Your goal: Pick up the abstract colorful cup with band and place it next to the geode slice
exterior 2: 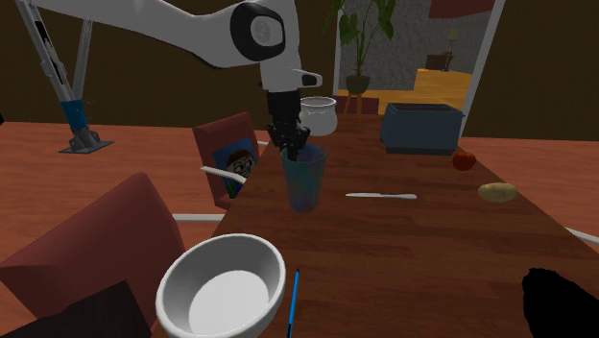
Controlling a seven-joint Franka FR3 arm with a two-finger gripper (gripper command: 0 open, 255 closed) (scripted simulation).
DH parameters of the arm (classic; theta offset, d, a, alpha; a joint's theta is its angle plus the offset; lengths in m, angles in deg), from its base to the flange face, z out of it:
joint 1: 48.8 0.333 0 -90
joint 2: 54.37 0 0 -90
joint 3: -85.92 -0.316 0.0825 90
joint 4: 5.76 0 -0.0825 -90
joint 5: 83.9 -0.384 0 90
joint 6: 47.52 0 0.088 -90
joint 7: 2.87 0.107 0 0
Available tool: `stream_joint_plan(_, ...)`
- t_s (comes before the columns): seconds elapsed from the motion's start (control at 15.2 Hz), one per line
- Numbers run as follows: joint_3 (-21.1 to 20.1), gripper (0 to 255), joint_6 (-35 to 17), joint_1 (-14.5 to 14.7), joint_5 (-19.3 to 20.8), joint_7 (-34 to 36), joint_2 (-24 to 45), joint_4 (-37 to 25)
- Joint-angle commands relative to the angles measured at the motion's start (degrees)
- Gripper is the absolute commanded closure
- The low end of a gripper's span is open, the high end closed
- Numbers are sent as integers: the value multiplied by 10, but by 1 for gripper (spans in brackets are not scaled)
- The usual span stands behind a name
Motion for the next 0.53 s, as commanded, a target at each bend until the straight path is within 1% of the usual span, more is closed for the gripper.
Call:
stream_joint_plan(0.0, 0, 255, 15, 0, -1, -2, -2, -13)
stream_joint_plan(0.46, -1, 255, 68, 2, -2, -8, -3, -65)
